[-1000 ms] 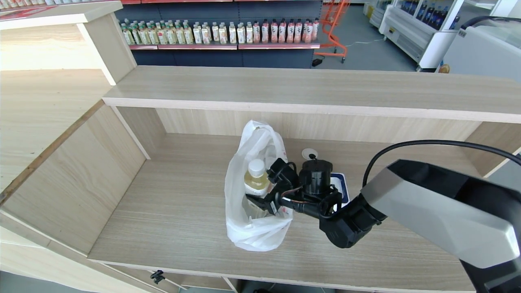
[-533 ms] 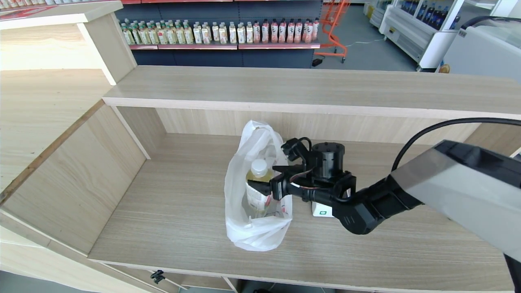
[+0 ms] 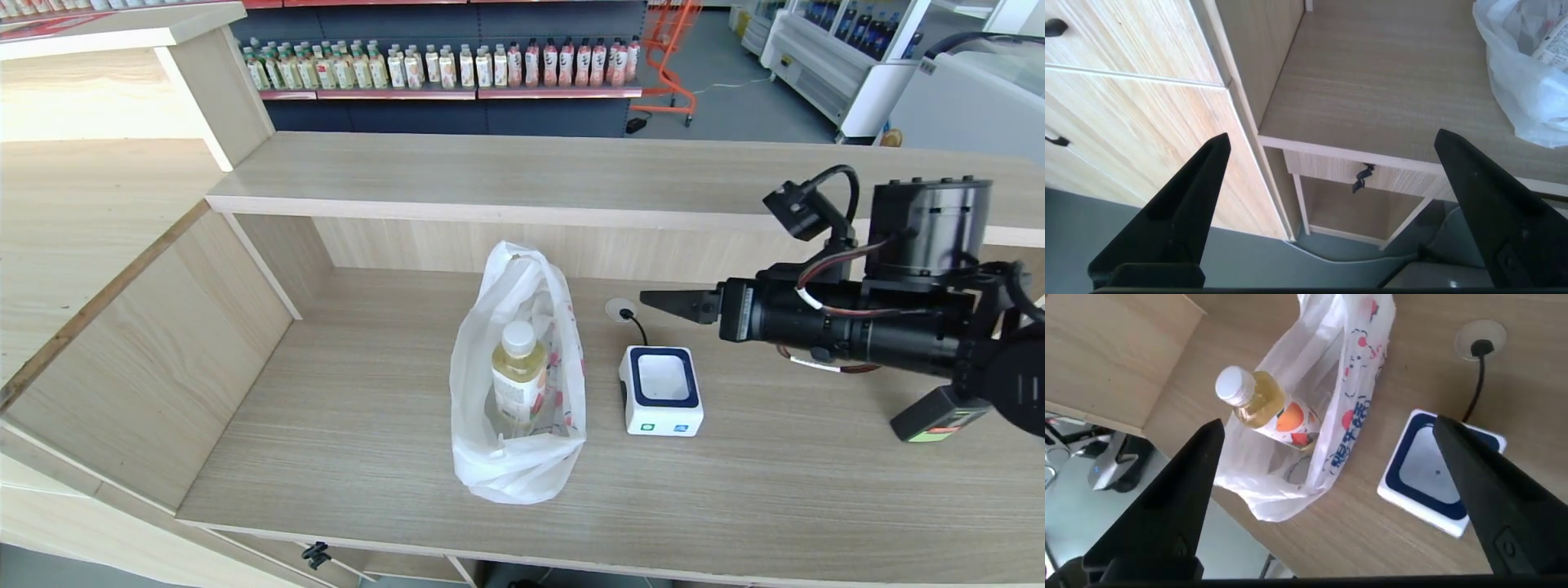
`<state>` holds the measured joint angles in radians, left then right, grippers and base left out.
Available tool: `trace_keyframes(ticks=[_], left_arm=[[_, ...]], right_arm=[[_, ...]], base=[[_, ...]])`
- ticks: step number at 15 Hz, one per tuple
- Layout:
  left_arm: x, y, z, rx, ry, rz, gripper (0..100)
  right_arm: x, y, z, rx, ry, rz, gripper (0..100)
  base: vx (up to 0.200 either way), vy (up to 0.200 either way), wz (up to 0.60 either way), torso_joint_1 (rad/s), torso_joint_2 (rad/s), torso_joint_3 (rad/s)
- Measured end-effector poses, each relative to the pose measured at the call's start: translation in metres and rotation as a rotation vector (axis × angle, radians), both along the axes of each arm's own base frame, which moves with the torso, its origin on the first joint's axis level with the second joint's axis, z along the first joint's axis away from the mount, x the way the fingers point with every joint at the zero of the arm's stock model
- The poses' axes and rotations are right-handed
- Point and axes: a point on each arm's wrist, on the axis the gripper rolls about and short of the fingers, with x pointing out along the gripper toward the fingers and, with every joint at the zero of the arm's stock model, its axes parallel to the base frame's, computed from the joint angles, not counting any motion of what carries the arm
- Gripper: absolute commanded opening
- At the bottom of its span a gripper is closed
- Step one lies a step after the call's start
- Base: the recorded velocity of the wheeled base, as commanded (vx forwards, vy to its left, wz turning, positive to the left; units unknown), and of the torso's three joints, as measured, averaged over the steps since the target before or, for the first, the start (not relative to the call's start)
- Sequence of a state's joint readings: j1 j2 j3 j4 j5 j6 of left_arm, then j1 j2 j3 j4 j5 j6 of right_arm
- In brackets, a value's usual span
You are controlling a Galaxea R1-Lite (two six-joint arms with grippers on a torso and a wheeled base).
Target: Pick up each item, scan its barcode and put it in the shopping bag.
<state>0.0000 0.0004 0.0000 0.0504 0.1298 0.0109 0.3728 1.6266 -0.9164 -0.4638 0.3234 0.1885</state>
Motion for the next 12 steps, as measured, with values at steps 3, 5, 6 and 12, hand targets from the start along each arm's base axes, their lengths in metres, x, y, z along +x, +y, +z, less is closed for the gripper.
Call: trace_keyframes(ticks=[3, 5, 6, 12], left_arm=[[0.0, 0.0, 0.0, 0.0, 0.0, 0.0, 100], [0.0, 0.0, 0.0, 0.0, 0.0, 0.0, 100], [0.0, 0.0, 0.0, 0.0, 0.0, 0.0, 100], [0.0, 0.0, 0.0, -0.003, 0.001, 0.0, 100]], right_arm=[[-0.044, -0.044, 0.004, -0.076, 0.039, -0.089, 100], [-0.065, -0.059, 0.0, -0.085, 0.038, -0.128, 100], [-0.073, -0.063, -0.002, -0.086, 0.04, -0.139, 100], [-0.092, -0.071, -0.008, -0.086, 0.039, -0.158, 100]], base=[[0.0, 0.0, 0.0, 0.0, 0.0, 0.0], [0.0, 0.0, 0.0, 0.0, 0.0, 0.0], [0.0, 0.0, 0.0, 0.0, 0.0, 0.0], [0.0, -0.167, 0.0, 0.003, 0.0, 0.002]])
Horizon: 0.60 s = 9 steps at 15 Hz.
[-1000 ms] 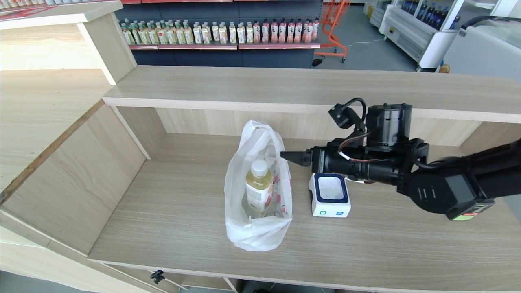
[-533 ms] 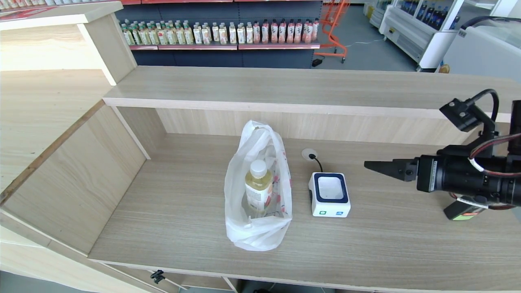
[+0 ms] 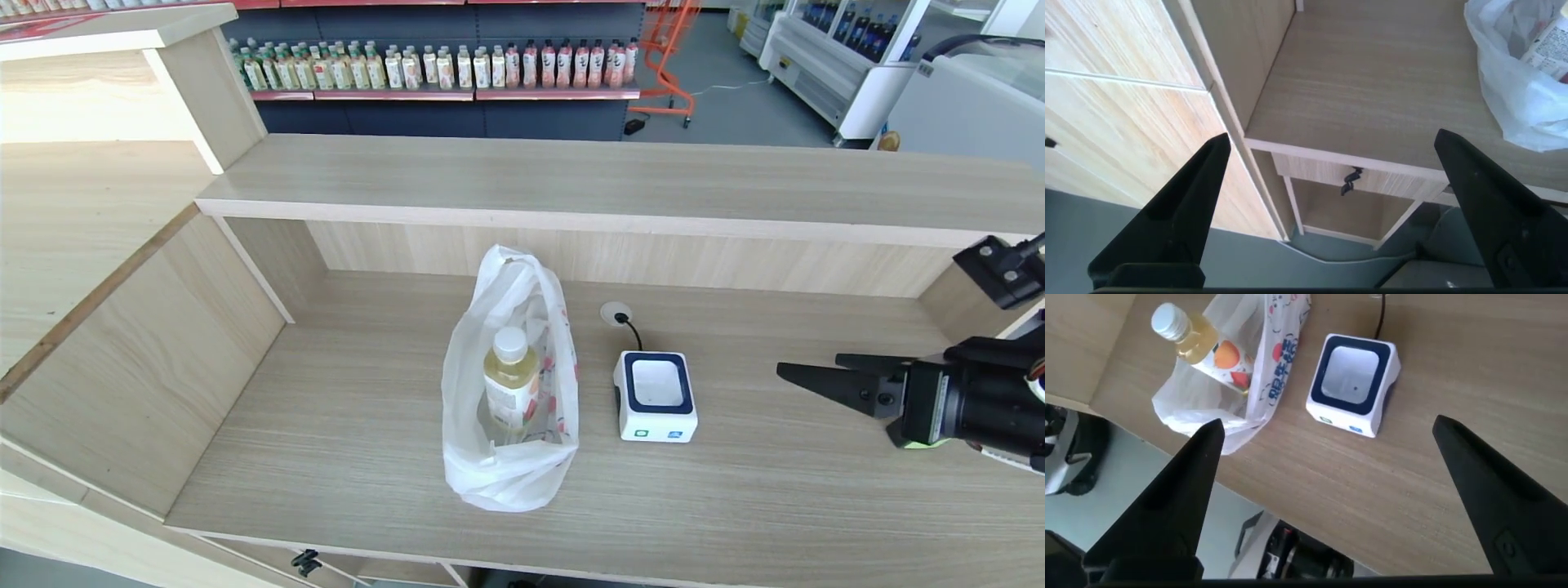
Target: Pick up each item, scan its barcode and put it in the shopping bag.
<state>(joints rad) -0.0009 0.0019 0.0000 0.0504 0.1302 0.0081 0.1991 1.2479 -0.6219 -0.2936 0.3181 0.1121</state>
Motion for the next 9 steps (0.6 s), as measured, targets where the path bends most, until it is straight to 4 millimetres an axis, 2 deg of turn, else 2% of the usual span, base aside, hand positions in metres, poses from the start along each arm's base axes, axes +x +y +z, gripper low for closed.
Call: trace_keyframes(ticks=[1, 4, 9], left_arm=[[0.0, 0.0, 0.0, 0.0, 0.0, 0.001, 100], [0.0, 0.0, 0.0, 0.0, 0.0, 0.001, 100], [0.0, 0.0, 0.0, -0.004, 0.0, 0.001, 100]], right_arm=[[0.0, -0.001, -0.001, -0.001, 0.002, -0.008, 100], [0.002, -0.005, -0.005, -0.003, 0.021, -0.031, 100], [0.003, -0.011, -0.012, -0.012, 0.048, -0.068, 100]], base=[[0.0, -0.2, 0.0, 0.002, 0.01, 0.002], [0.0, 0.0, 0.0, 0.0, 0.0, 0.0], [-0.2, 0.0, 0.0, 0.006, 0.0, 0.001]])
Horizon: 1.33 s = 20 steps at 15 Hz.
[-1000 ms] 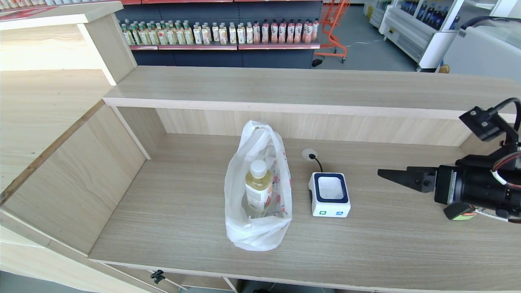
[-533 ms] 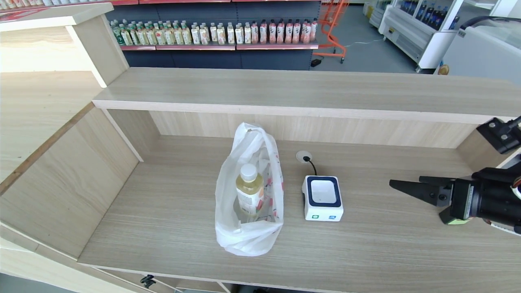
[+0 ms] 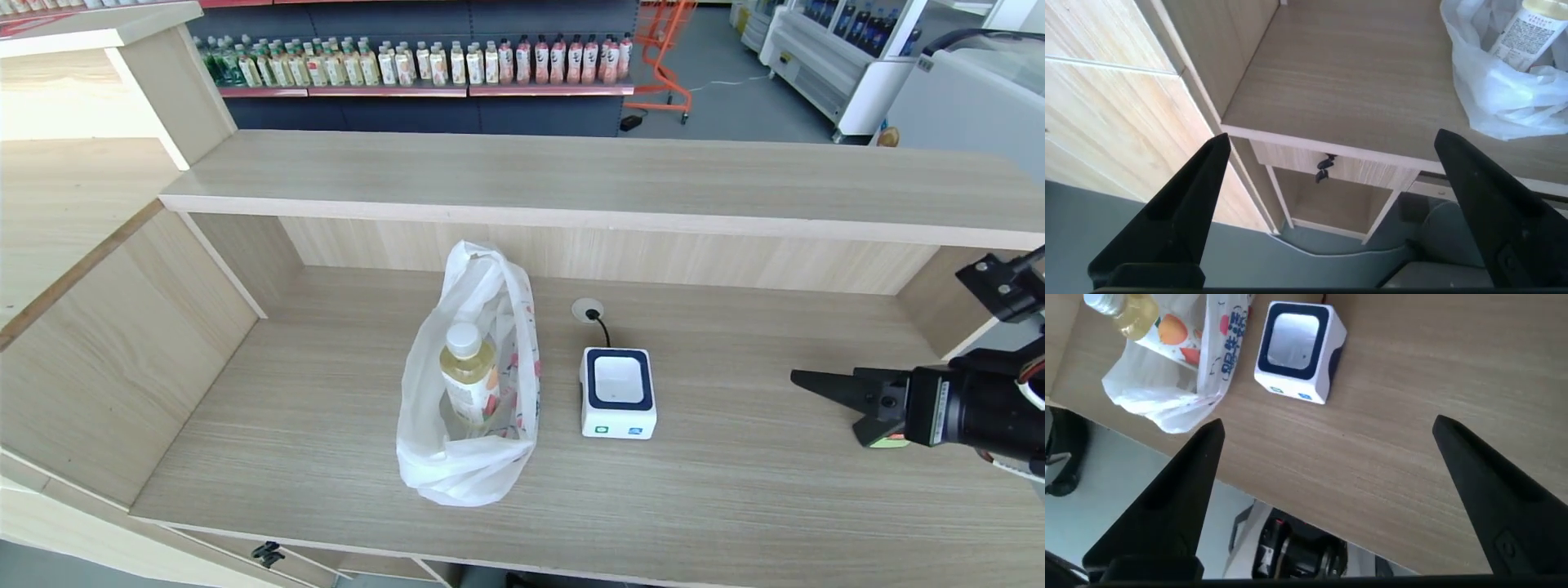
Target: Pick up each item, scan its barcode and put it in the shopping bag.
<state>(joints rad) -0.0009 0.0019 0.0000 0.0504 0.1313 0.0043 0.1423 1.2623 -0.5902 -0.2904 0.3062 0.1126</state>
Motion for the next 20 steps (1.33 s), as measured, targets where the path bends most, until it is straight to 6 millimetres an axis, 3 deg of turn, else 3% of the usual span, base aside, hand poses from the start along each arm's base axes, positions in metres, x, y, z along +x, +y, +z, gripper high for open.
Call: trace_keyframes(ticks=[3, 16, 20], left_arm=[[0.0, 0.0, 0.0, 0.002, 0.0, 0.001, 100], [0.0, 0.0, 0.0, -0.019, -0.003, 0.004, 100], [0.0, 0.0, 0.0, -0.021, -0.004, 0.003, 100]], right_arm=[[-0.001, -0.009, -0.015, -0.061, 0.042, -0.082, 100], [-0.008, -0.019, -0.037, -0.187, 0.092, -0.132, 100], [-0.024, -0.023, -0.057, -0.354, 0.222, -0.181, 100]], base=[[0.0, 0.0, 0.0, 0.0, 0.0, 0.0], [0.0, -0.2, 0.0, 0.004, 0.0, 0.003], [0.0, 0.0, 0.0, 0.0, 0.0, 0.0]])
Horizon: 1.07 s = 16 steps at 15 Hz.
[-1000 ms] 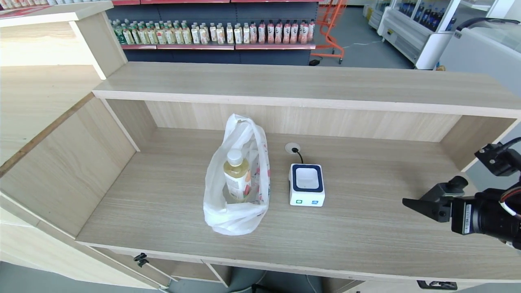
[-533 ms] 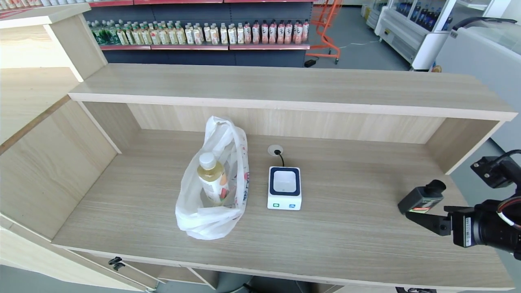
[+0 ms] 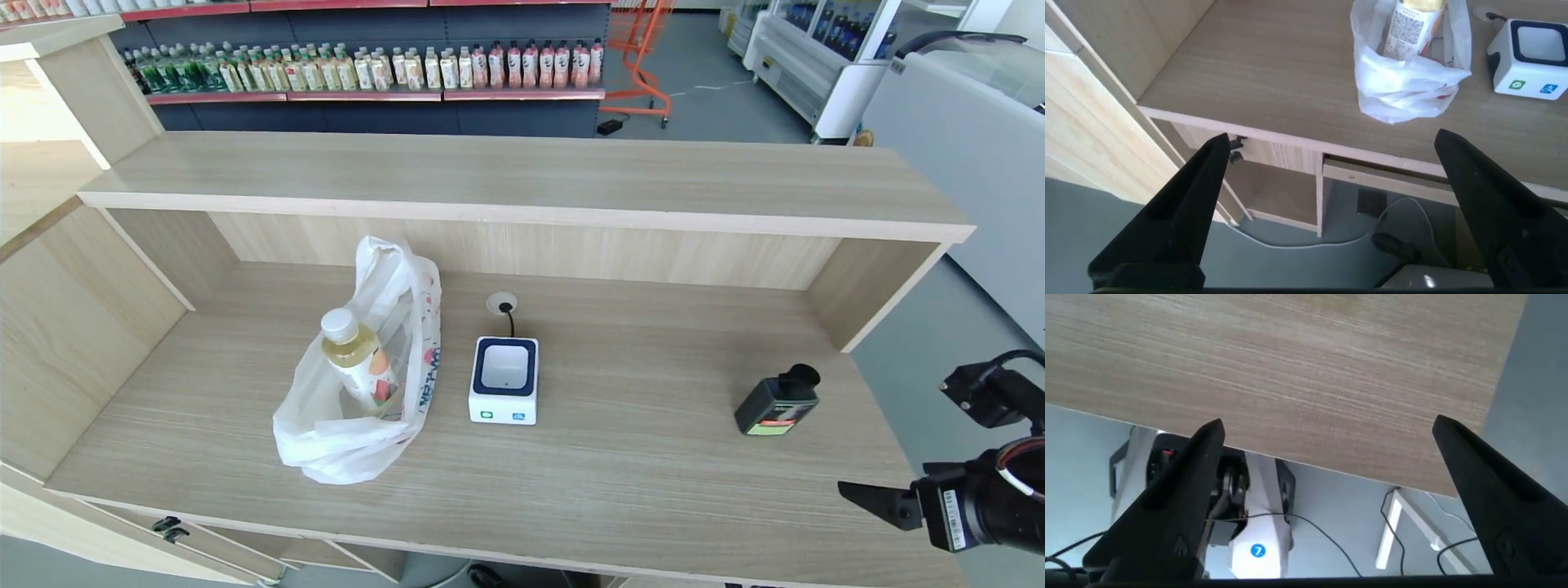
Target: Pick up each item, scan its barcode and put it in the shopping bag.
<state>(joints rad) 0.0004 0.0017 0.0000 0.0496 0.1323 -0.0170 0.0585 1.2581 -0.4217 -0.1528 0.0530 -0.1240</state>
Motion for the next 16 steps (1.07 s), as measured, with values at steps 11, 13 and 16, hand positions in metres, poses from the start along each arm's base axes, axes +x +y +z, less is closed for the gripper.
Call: trace_keyframes(ticks=[11, 13, 16], left_arm=[[0.0, 0.0, 0.0, 0.0, -0.002, -0.002, 100], [0.0, 0.0, 0.0, 0.0, -0.002, -0.001, 100], [0.0, 0.0, 0.0, 0.0, -0.002, -0.001, 100]], right_arm=[[0.063, -0.027, -0.003, -0.425, 0.057, 0.023, 100], [0.084, -0.027, -0.006, -0.408, 0.038, 0.066, 100], [0.11, -0.021, -0.016, -0.375, -0.012, 0.126, 100]], base=[[0.0, 0.0, 0.0, 0.0, 0.0, 0.0], [0.0, 0.0, 0.0, 0.0, 0.0, 0.0], [0.0, 0.0, 0.0, 0.0, 0.0, 0.0]])
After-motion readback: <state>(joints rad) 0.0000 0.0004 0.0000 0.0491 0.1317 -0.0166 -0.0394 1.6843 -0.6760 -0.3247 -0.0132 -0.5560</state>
